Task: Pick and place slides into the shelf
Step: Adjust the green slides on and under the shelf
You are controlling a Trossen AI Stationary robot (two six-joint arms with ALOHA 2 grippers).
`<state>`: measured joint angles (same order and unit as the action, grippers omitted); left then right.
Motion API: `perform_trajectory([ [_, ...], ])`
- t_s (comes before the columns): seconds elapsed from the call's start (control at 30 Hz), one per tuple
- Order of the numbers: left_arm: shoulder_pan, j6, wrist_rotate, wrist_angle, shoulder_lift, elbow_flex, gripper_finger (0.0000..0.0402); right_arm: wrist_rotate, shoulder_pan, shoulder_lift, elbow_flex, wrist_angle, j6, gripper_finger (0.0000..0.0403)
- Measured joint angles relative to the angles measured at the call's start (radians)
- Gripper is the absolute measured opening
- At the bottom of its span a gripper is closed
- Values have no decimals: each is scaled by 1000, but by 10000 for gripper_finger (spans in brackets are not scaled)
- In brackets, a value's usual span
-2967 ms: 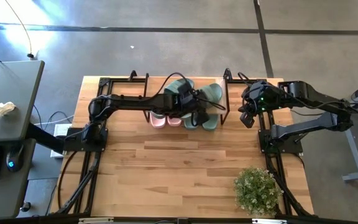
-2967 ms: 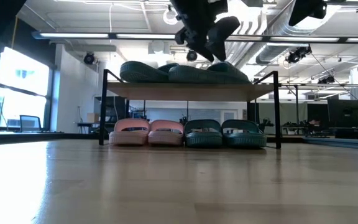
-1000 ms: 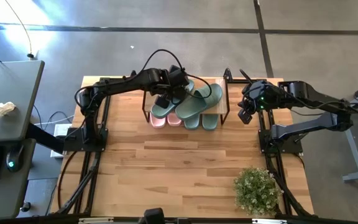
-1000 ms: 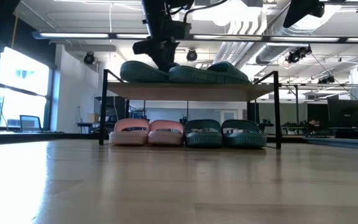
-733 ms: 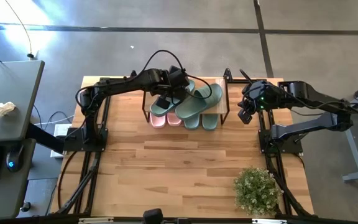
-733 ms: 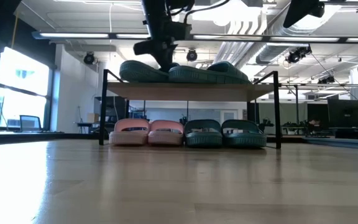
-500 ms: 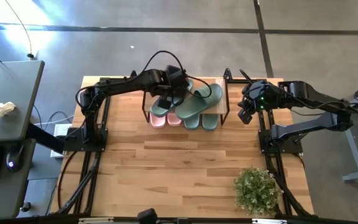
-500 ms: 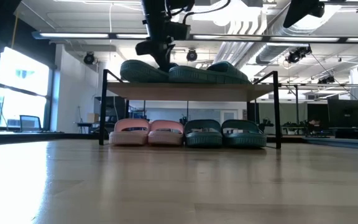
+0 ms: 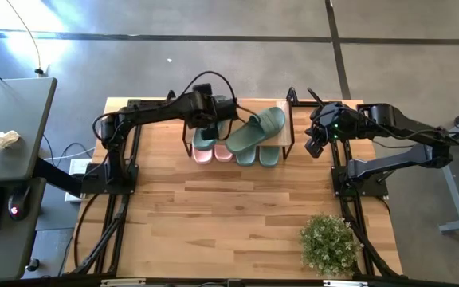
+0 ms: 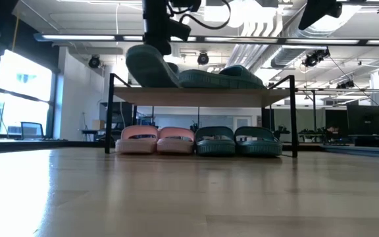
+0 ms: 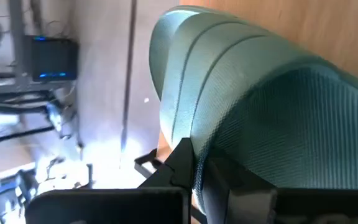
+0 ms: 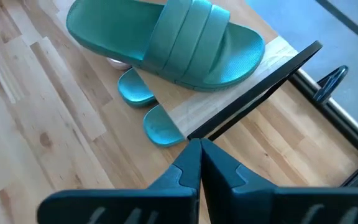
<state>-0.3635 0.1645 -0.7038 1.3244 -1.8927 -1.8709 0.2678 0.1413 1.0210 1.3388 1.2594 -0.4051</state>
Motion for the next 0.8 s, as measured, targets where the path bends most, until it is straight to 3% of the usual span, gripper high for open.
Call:
perform_trajectory([
  [0.37, 43, -228, -78, 122, 0, 0, 2, 12, 0, 0, 0, -1, 6, 0],
  [0.8, 42, -263, -124, 152, -11, 0, 1, -14, 0, 0, 0, 0, 6, 0],
])
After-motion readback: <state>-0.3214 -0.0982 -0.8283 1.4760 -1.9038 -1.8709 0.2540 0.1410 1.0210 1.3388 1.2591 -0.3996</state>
